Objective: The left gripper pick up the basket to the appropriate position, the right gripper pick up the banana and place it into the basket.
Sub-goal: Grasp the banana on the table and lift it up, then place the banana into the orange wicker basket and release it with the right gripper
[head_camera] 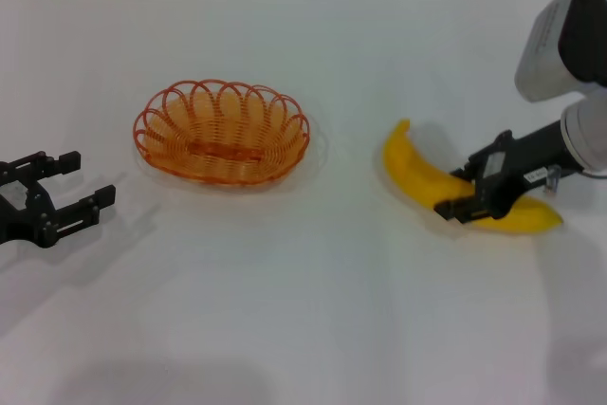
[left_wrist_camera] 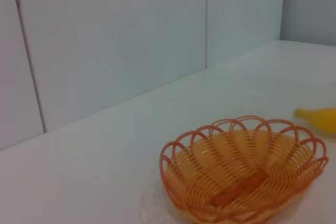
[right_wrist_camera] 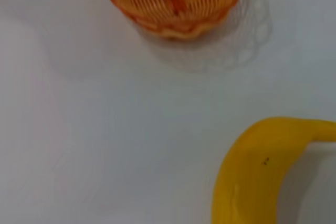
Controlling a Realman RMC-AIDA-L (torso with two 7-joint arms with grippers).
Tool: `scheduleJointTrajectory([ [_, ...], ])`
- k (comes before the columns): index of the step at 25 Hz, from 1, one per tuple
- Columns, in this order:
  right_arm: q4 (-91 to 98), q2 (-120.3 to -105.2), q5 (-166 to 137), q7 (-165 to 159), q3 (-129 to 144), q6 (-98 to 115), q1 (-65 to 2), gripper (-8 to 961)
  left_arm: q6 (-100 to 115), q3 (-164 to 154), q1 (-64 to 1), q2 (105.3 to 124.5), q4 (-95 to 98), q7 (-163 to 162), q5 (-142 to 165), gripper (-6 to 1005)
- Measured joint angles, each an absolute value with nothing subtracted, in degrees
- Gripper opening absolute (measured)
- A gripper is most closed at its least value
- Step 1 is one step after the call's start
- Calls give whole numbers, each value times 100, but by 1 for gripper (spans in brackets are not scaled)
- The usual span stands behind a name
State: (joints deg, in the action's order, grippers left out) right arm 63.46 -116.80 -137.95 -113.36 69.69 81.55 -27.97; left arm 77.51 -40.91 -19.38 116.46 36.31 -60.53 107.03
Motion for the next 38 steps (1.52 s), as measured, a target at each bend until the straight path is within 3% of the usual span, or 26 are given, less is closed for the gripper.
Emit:
scheduleJointTrajectory([
  [2,6490,-11676,-13703,-11318,6971,8174,-2821,476,7751,-4073,-1934,11652,3630,-6042,10705,679],
  [12,6870,-11688,-12896,-11280,7293,8007,-3194,492,7751,-4096,-1942,11657,3630,-6015,10705,679],
  [29,5535,-11724,-12224,-12159,10021,5010,-4649,519,7752,-4104,-2009,11655,3630,-6020,10706,679],
  [38,5454,-11725,-12206,-12196,10313,4899,-4728,533,7752,-4104,-2023,11660,3621,-6019,10705,678],
])
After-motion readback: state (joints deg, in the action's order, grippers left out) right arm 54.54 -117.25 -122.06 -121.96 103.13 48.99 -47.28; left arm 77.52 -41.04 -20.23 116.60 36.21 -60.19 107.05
